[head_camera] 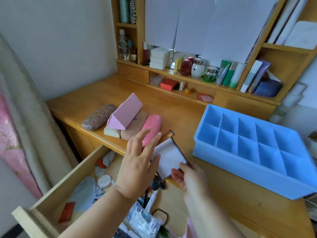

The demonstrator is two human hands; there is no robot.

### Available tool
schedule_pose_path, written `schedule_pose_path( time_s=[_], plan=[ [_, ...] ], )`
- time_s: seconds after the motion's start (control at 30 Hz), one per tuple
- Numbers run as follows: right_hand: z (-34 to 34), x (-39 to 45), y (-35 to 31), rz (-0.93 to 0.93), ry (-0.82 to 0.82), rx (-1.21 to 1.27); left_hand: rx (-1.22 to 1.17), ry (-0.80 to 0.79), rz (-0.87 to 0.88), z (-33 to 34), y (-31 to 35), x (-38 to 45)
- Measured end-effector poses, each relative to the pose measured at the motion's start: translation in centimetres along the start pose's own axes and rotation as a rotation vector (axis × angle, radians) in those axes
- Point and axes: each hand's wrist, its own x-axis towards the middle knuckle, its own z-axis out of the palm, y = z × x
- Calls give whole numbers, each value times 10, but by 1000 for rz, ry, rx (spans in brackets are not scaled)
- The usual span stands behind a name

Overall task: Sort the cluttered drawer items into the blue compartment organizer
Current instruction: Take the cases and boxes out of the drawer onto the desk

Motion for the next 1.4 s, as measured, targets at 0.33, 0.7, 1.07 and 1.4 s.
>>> schedule_pose_path(
  time_s=[0.33, 0.7, 1.07, 1.4],
  plan=[
    [10, 0, 0, 210, 3, 156, 211, -221, 216, 16, 12, -11],
    [-31, 15, -14, -793, -15, -1074, 97, -485, -22, 45, -20, 56],
    [-78, 40, -7, -961, -165, -1489, 91, -607, -124, 111, -24, 79],
    [-74, 4, 18, -1221, -215, -1464, -28, -567, -194, -3, -57, -80]
  ],
)
